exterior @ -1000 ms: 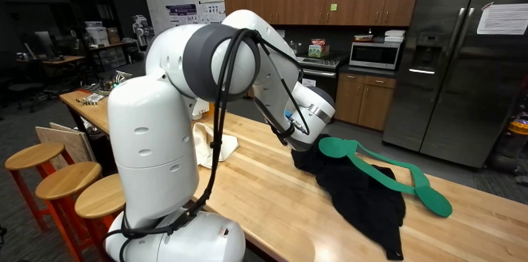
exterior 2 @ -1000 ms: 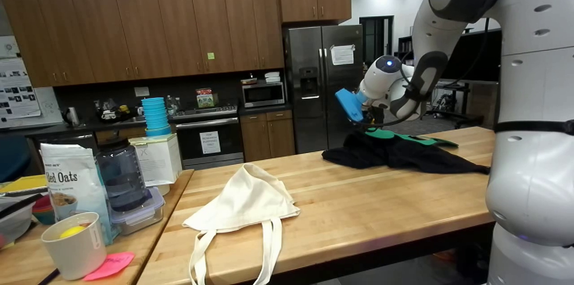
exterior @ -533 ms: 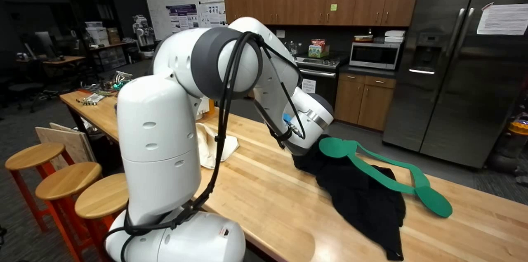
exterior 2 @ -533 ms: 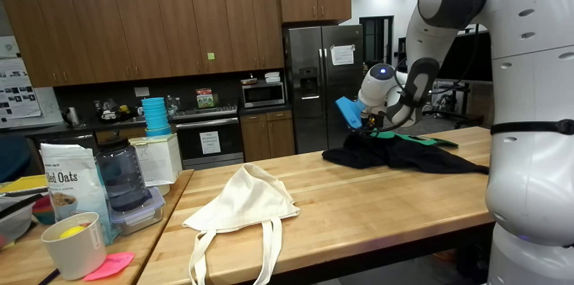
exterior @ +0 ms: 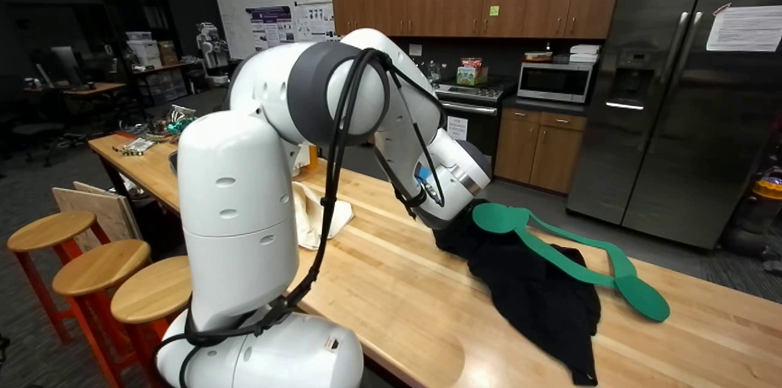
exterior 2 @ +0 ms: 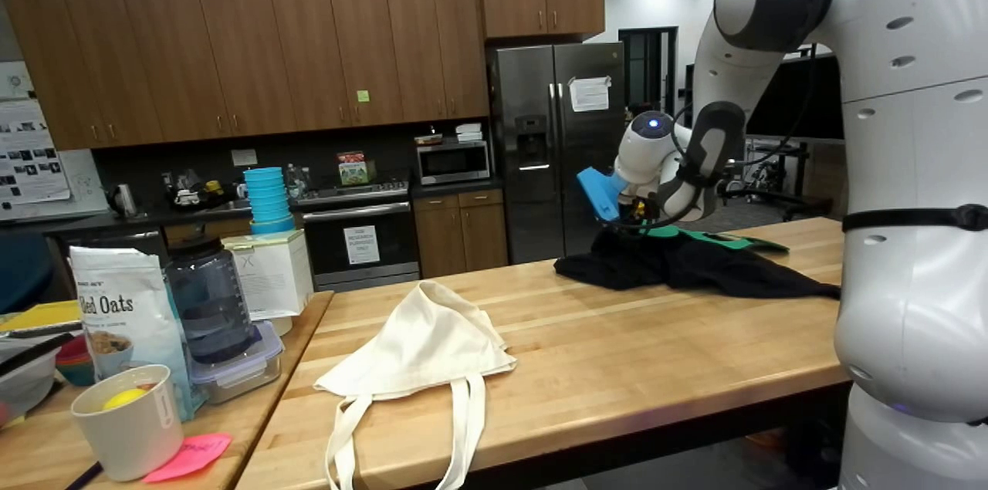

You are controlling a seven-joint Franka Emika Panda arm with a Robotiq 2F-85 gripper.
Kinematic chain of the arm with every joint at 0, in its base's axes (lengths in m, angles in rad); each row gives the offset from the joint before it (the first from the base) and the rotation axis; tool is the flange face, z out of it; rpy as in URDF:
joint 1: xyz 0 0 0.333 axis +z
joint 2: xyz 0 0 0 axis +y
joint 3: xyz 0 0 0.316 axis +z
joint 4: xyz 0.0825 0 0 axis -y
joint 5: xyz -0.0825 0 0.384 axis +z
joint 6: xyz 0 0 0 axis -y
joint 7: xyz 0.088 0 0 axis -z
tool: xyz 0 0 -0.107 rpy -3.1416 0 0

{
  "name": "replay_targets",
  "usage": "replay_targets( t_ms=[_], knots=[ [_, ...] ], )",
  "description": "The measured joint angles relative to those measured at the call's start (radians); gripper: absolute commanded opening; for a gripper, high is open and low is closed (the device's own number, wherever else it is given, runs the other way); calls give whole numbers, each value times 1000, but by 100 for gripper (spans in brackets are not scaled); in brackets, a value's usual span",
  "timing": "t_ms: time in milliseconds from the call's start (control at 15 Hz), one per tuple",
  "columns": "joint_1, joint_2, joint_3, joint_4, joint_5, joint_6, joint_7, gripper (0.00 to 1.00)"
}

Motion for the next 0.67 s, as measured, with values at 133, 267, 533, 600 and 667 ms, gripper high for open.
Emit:
replay_targets(
  t_ms=[133, 267, 533, 600, 667],
  knots=[
    [-3, 0, 6, 0, 26, 0, -18, 64],
    [-6, 0, 11, 3, 46, 0, -36, 49],
    [-8, -1, 14, 11, 63, 3, -64, 66],
    [-8, -2, 14, 14, 64, 3, -67, 62],
    [-8, -3, 14, 19, 64, 5, -68, 62]
  ],
)
